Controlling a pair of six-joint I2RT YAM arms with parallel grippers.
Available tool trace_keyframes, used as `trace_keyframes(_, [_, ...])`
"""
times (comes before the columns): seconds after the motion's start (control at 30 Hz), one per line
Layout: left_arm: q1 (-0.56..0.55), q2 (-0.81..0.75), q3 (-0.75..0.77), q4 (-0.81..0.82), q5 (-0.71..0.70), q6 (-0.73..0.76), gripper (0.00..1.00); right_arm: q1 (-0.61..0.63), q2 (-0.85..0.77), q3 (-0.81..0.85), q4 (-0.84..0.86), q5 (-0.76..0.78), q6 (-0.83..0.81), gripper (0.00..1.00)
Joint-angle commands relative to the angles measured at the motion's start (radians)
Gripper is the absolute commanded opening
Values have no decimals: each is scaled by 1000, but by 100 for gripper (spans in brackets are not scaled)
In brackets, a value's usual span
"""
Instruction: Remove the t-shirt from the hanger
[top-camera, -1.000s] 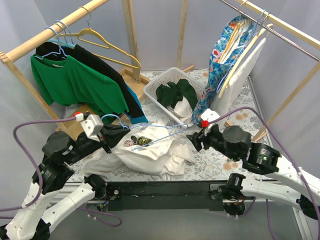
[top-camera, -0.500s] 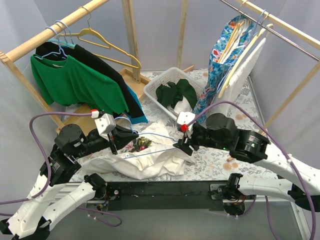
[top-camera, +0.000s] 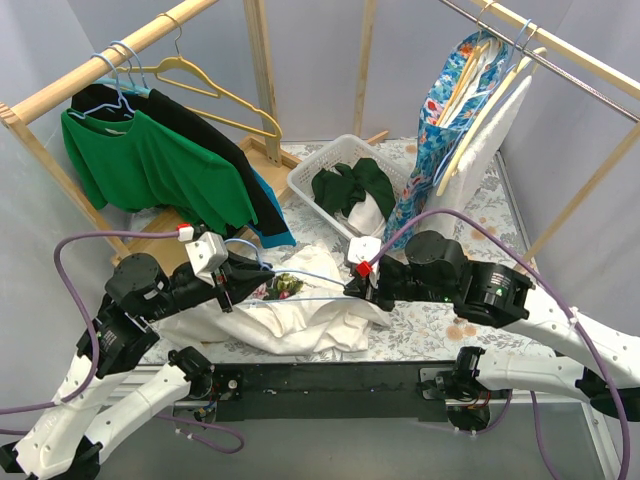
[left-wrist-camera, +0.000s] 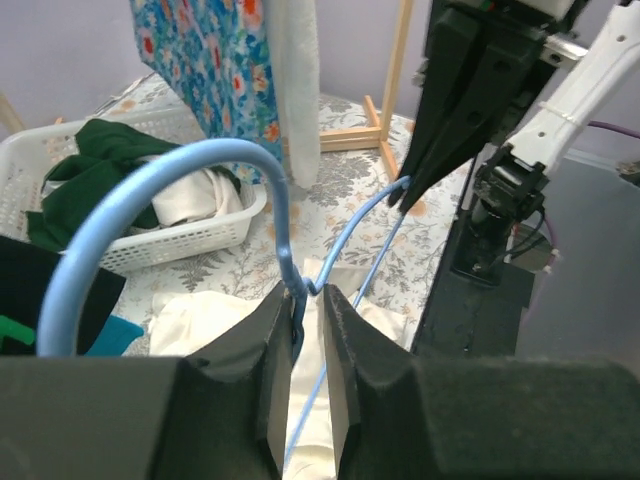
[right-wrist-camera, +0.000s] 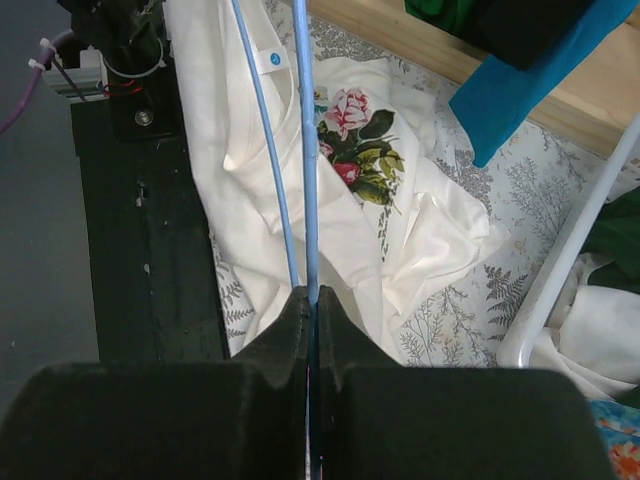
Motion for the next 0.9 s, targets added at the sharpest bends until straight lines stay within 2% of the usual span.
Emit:
trace_keyframes(0.0, [-3,-58,-45,-3,-72,-70,47,-14,-71,-14,18,167,8,1])
trace_keyframes(0.03, [-3,-69,-55,-1,-99,-84,59,-14,-80,-13,11,190,5,1])
trace_keyframes(0.13, [-3,-109,-103,0,-221,-125,76,-14,-108,16,-43,228,-9,1])
trace_keyframes(0.23, [-3,-135,-149,-3,-343,-171,81,-14,-123,82,-114,244,-4,1])
trace_keyframes(0.4, [-3,-123,-215,10,-555,-243,83,-14,-135,166,-192,215,-1,1])
trace_keyframes(0.5, [-3,-82,-241,14,-633,-274,84,-14,-124,220,-265,224,3,1])
trace_keyframes(0.6, [-3,-46,-261,23,-655,-285,84,-14,-121,258,-315,209,9,1])
trace_keyframes(0.67, [-3,-8,-276,36,-673,-289,76,-14,-126,268,-324,195,11,1])
trace_keyframes(0.77, [-3,38,-286,48,-680,-294,53,-14,-140,269,-322,204,16,1])
trace_keyframes(0.8, [-3,47,-287,50,-678,-295,35,-14,-143,269,-324,209,22,1])
trace_keyframes(0.87, [-3,61,-286,53,-690,-300,21,-14,-152,271,-325,227,26,1])
